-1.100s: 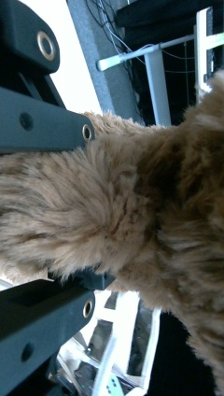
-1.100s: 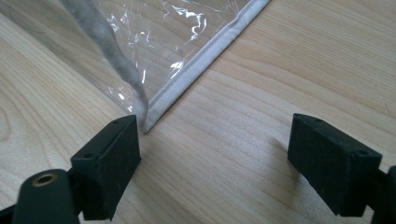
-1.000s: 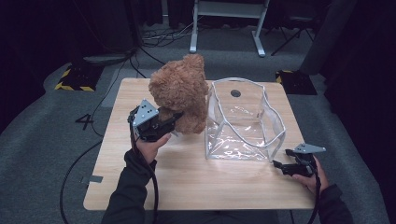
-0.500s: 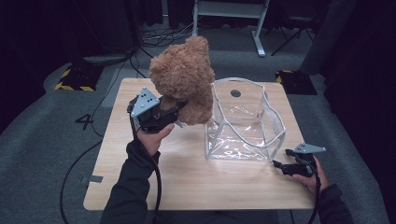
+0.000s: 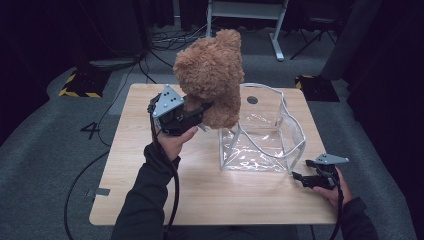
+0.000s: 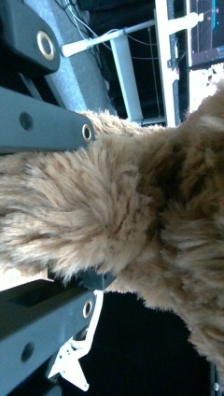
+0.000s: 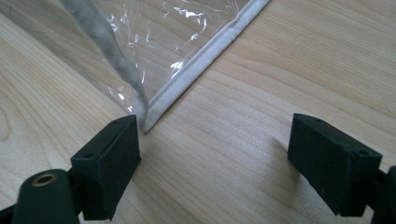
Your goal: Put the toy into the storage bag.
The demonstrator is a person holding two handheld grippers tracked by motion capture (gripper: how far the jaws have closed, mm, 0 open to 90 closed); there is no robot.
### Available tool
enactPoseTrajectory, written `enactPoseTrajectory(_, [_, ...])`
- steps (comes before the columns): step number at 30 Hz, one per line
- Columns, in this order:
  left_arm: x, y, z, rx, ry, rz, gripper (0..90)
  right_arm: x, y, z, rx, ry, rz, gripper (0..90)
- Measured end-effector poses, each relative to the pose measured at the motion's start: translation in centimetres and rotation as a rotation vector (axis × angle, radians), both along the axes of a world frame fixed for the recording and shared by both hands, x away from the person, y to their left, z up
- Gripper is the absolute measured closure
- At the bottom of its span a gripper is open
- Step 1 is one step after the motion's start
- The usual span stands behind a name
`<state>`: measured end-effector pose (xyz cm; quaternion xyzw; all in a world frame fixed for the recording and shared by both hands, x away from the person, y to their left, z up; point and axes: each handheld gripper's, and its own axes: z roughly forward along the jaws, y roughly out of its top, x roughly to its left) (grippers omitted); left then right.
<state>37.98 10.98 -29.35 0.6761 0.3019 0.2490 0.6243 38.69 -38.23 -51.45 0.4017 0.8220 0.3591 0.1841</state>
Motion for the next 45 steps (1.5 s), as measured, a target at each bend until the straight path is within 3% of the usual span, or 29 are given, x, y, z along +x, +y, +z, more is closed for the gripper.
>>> enactPoseTrajectory(11, [0.5, -2.3, 2.3, 0.019, -0.027, -0.047, 59.5, 0.0, 0.0, 0.0, -0.001, 0.0, 0.001, 16.8])
enactPoseTrajectory(21, [1.4, -5.8, 3.8, 0.052, -0.043, -0.105, 59.6, 0.0, 0.0, 0.0, -0.001, 0.0, 0.001, 16.8])
enactPoseTrajectory(45, [3.0, -13.1, 3.5, 0.089, -0.013, -0.229, 59.5, 0.0, 0.0, 0.0, -0.001, 0.0, 0.001, 16.7])
